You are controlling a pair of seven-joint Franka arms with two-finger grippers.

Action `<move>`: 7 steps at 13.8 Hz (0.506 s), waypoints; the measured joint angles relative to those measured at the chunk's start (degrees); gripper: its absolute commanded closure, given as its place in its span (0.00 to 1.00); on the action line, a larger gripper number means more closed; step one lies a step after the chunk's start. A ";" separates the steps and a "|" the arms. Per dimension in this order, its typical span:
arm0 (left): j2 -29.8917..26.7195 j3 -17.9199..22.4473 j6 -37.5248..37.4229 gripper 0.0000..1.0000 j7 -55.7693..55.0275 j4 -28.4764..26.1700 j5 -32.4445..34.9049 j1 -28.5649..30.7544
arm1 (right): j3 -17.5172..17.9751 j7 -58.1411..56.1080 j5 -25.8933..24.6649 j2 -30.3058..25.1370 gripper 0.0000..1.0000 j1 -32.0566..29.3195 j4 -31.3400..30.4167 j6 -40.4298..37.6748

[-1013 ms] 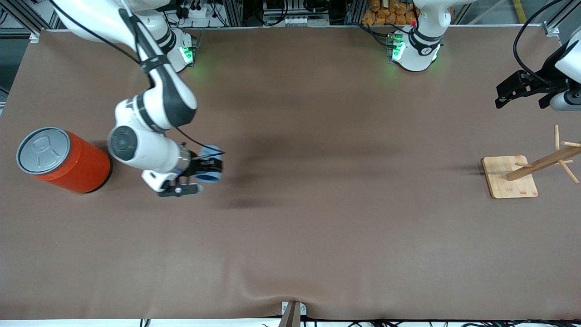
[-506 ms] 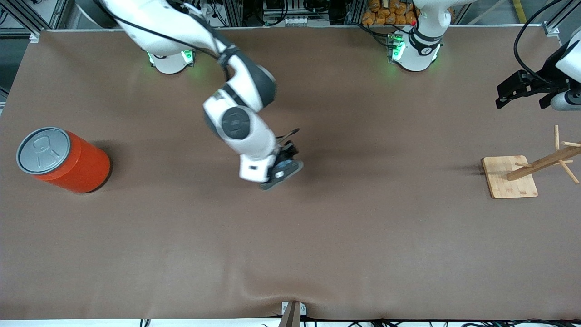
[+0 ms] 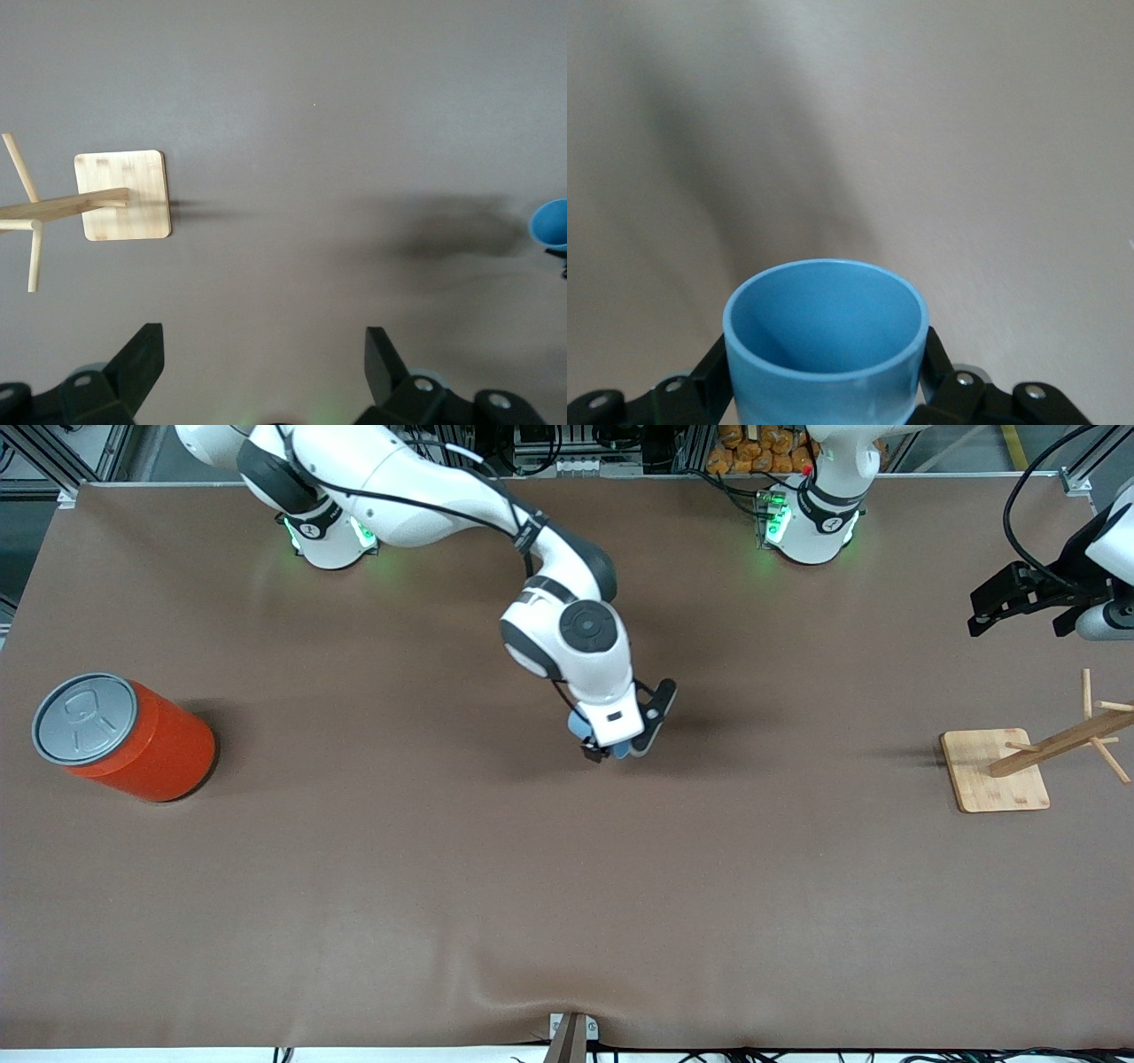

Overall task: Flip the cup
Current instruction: 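Carry the blue cup with the right gripper toward the table middle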

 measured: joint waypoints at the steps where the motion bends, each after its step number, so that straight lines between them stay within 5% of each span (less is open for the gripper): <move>1: 0.00 0.00 0.00 0.00 0.00 0.01 0.00 0.00 | -1.59 -0.14 -1.45 0.67 0.85 2.38 0.11 1.16; 7: 0.05 0.01 0.00 0.00 0.00 0.03 0.00 0.01 | -7.31 -0.92 -5.24 4.47 0.82 10.05 0.48 3.34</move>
